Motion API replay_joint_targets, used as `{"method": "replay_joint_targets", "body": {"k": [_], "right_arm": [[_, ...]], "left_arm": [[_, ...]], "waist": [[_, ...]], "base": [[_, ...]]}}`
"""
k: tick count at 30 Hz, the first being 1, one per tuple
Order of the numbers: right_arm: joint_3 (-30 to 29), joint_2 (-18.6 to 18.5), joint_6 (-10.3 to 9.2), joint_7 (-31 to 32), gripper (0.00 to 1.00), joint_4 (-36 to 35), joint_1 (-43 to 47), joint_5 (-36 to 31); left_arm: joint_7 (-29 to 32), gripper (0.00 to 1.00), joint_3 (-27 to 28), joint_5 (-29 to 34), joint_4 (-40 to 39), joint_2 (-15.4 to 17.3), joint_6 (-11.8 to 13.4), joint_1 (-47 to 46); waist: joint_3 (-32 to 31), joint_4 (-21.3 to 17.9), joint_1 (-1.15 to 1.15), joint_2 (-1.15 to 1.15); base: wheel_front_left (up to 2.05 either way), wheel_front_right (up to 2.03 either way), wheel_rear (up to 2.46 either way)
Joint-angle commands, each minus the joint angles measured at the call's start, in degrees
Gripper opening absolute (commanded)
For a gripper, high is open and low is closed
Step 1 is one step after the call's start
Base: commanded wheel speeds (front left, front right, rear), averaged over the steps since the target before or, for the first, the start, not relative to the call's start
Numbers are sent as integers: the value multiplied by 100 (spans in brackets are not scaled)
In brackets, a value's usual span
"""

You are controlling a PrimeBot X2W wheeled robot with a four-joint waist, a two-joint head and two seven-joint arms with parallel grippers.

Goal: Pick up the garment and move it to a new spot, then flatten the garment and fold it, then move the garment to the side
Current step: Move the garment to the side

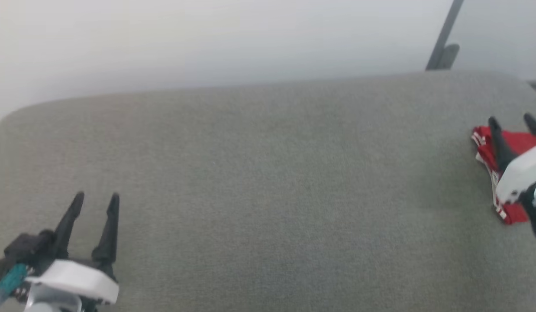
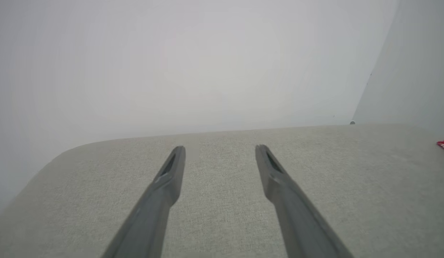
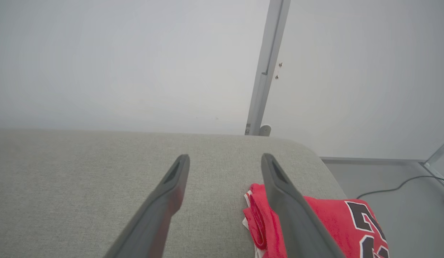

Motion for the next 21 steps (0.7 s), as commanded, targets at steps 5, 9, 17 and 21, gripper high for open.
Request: {"method": "replay_joint_targets", "body": {"k": [5, 9, 17, 21], "right_arm": [[-218, 114, 1, -234, 100, -470, 756, -100], [-491, 265, 1, -292, 100, -880, 1340, -248], [-1159, 803, 1, -120, 100, -1850, 2389, -519], [-1438, 1055, 1, 59, 100, -2309, 2800, -702]], "left_arm": [[-24, 100, 273, 103, -114, -30, -7, 438], [-24, 100, 429, 105, -225, -64, -7, 676], [-24, 100, 529, -22, -322, -136, -7, 953], [-24, 100, 516, -115, -289, -150, -8, 1017]], "waist": [[-394, 254, 0, 0], [-480, 311, 0, 0], [-581, 341, 0, 0], [-597, 308, 0, 0]], "base": [[0, 0, 0], [0, 0, 0], [0, 0, 0], [0, 0, 0]]}}
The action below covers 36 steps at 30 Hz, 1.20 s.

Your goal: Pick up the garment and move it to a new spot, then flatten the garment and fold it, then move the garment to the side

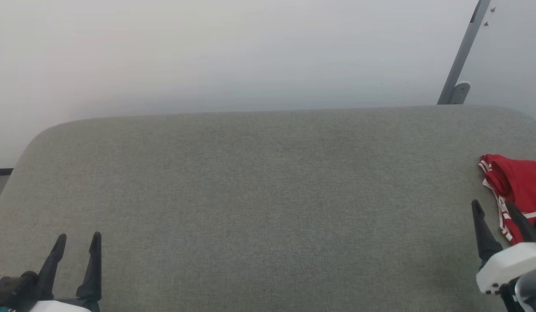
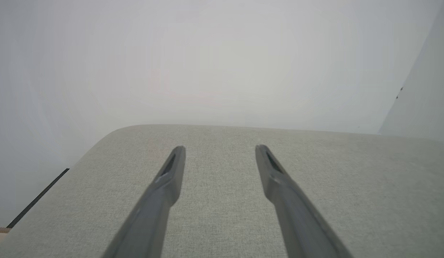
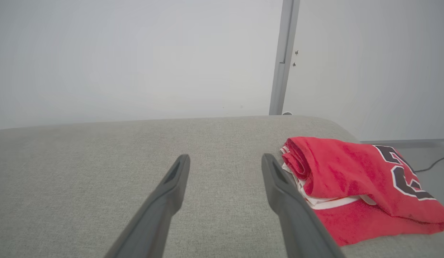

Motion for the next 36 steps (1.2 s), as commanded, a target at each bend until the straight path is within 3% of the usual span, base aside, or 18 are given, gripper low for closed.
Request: {"method": "replay_joint_targets", "body": {"k": [1, 6, 15, 36], "right_arm": [[-64, 48, 1, 35, 100, -101, 86, -58], [-243, 351, 1, 209, 100, -531, 426, -134], [-300, 573, 1, 444, 100, -970, 672, -298], [-261, 653, 1, 615, 100, -1289, 739, -433]], "left_arm": [[-24, 100, -3, -29, 4, -9, -8, 32], [-24, 100, -22, -95, 23, -9, -8, 52], [-24, 100, -48, -159, -22, -38, -8, 52], [-24, 100, -59, -289, -120, -85, -8, 113]], "waist": [[1, -9, 0, 0], [-1, -37, 0, 0], [9, -33, 0, 0], [35, 59, 0, 0]], "base": [[0, 0, 0], [0, 0, 0], [0, 0, 0], [0, 0, 0]]}}
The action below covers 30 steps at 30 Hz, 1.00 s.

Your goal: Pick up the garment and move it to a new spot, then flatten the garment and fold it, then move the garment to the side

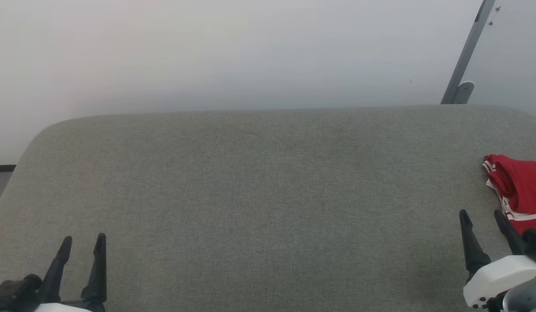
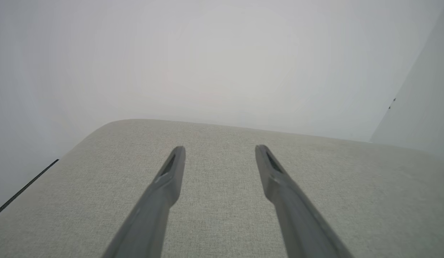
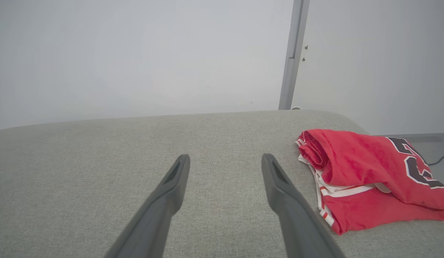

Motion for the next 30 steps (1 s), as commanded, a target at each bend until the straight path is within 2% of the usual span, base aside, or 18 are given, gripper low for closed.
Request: {"method": "replay_joint_targets", "body": {"k": [1, 6, 7, 11, 30], "right_arm": [[18, 10, 1, -5, 100, -24, 55, -45], [14, 23, 1, 13, 100, -55, 50, -47], [0, 10, 0, 6, 0, -25, -2, -25], [-4, 83, 0, 20, 0, 178, 75, 3], [65, 225, 0, 193, 0, 327, -152, 2036]], "left_arm": [[-24, 100, 26, -21, -16, -2, -8, 51], [-24, 100, 86, 26, 1, -21, -8, 78], [1, 0, 80, -6, 3, -33, 0, 37], [33, 0, 47, -56, 195, -195, 0, 87], [583, 0, 91, -1725, 287, -529, -3, -278]], "waist": [[3, 5, 0, 0], [8, 20, 0, 0], [9, 20, 0, 0], [11, 21, 0, 0], [58, 14, 0, 0]], "base": [[0, 0, 0], [0, 0, 0], [0, 0, 0], [0, 0, 0], [0, 0, 0]]}}
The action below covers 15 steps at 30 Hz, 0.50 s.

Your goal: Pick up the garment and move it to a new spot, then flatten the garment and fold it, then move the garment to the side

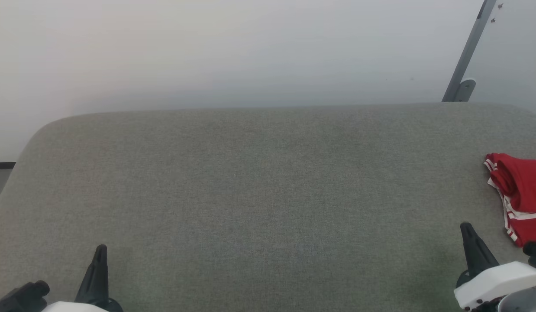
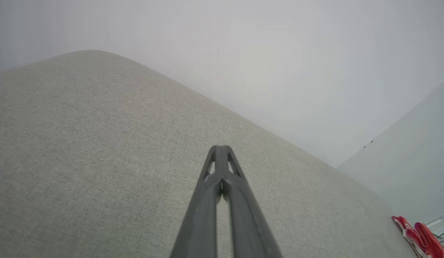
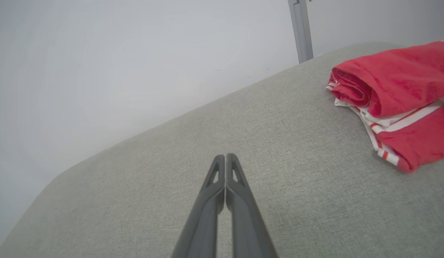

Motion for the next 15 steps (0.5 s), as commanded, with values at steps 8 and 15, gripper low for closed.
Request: {"method": "replay_joint_targets", "body": {"k": [8, 15], "right_arm": [[40, 31, 0, 64, 0, -10, -249, 780], [58, 68, 0, 108, 0, 27, -303, 1340]], "left_arm": [[203, 0, 60, -641, -31, -55, -3, -294], [355, 0, 70, -1095, -6, -146, -4, -389]], "waist": [[18, -3, 0, 0], [34, -6, 0, 0]], "base": [[0, 0, 0], [0, 0, 0]]}}
